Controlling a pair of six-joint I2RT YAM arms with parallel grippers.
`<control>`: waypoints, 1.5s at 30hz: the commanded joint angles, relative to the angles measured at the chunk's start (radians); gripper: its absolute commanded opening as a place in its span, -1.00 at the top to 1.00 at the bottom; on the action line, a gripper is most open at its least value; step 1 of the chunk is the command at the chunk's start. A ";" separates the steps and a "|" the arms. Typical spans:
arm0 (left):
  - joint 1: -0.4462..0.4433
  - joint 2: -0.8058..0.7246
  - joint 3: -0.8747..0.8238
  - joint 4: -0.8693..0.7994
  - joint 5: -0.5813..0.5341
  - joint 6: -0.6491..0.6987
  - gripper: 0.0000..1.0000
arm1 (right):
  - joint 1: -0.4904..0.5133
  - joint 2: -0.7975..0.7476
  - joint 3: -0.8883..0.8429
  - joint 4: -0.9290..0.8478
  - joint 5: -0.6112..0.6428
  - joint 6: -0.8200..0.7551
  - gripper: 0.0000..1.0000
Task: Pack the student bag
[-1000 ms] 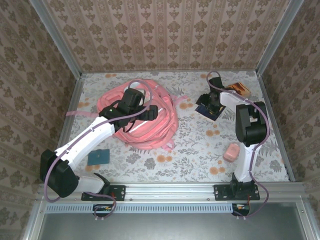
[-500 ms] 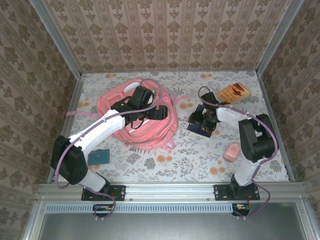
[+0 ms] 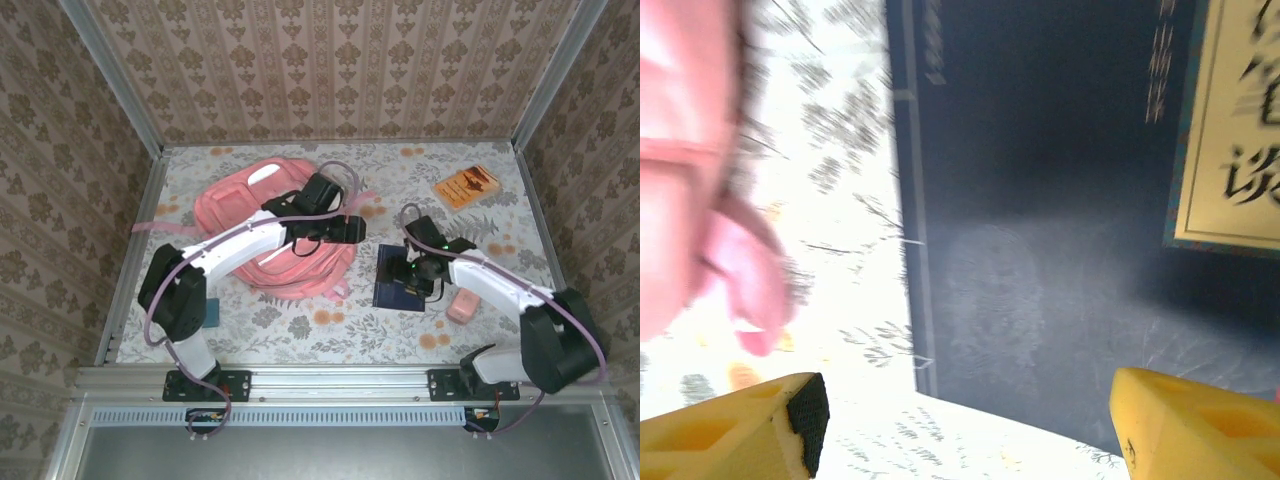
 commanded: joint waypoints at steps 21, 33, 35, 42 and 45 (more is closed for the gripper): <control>-0.186 0.323 0.127 0.054 -0.009 -0.338 0.19 | -0.235 0.121 0.040 -0.025 0.142 -0.077 -0.14; -0.208 0.401 0.160 0.046 -0.015 -0.409 0.40 | -0.235 0.219 0.055 -0.030 0.081 -0.121 -0.01; -0.207 0.405 0.157 0.047 -0.014 -0.411 0.42 | -0.235 0.229 0.056 -0.031 0.072 -0.126 0.02; -0.207 0.411 0.156 0.045 -0.011 -0.413 0.45 | -0.236 0.239 0.069 -0.054 0.035 -0.128 0.13; -0.209 0.415 0.159 0.046 -0.003 -0.411 0.47 | -0.235 0.225 0.079 -0.070 0.016 -0.127 0.18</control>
